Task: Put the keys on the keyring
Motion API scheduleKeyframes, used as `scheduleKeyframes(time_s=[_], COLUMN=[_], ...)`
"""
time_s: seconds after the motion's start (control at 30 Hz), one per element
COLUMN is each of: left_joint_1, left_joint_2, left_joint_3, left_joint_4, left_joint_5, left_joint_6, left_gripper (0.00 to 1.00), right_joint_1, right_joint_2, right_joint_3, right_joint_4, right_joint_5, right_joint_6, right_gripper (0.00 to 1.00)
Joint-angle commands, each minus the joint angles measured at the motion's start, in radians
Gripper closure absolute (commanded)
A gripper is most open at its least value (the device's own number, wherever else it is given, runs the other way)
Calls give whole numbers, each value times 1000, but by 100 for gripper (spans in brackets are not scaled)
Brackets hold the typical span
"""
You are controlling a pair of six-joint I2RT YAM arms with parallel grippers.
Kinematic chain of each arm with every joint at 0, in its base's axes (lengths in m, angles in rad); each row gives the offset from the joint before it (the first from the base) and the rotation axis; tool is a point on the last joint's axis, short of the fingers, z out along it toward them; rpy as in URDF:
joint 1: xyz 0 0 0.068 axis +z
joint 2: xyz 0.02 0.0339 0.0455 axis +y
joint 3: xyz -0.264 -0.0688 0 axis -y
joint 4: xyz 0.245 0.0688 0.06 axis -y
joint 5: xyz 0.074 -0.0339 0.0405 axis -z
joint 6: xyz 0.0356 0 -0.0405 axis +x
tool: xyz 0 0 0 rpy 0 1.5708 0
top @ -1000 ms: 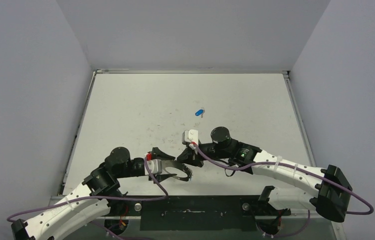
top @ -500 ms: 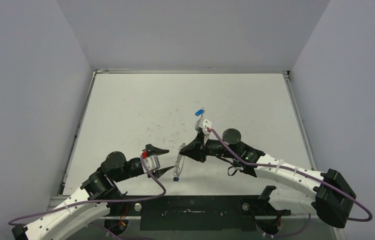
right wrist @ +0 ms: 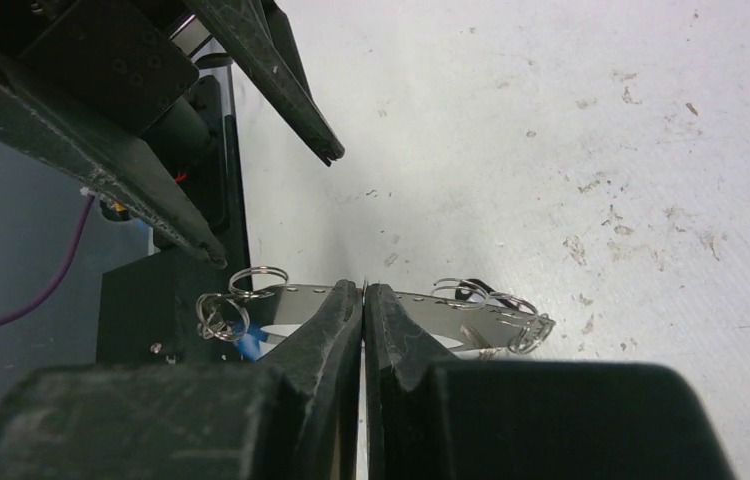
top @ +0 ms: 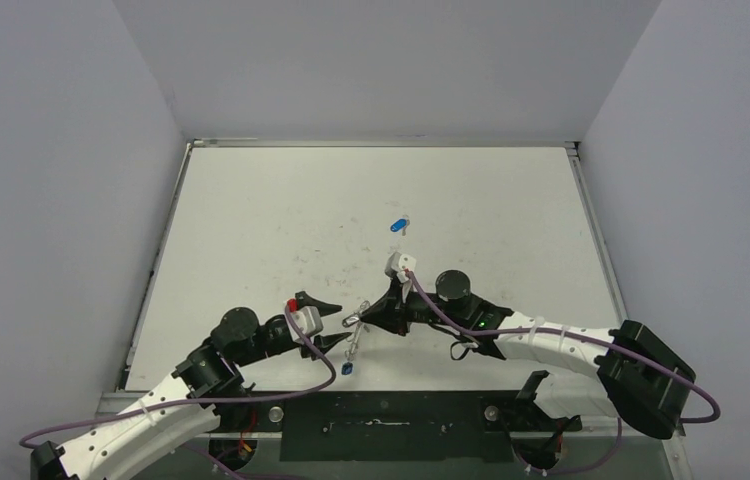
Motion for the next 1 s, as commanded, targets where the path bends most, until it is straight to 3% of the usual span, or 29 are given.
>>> scheduleKeyframes(time_s=[0.0,0.33,0.6,0.77,0.97], left_joint_1=[3,2,3,3,3], left_joint_2=[-18,8,18,-57,-223], left_joint_3=[-28,-81,-61,-70,-106], left_joint_4=[71,132,71,74,101], left_joint_5=[-13,33,20,-35,-61], left_joint_6=[-53,-73,-55,-66,-104], left_gripper=[50,53,54,48,47], right_joint_1=[6,8,10,11,13], right_joint_2=[7,103,106,105,103], right_joint_3=[-33,-29,-24,-37,-31], right_joint_4=[219,377,419,467,492], right_joint_5=[-46,-71,-86,-141,-219], right_joint_6=[-3,62,80,61,41], right_gripper=[100,100,100,100,100])
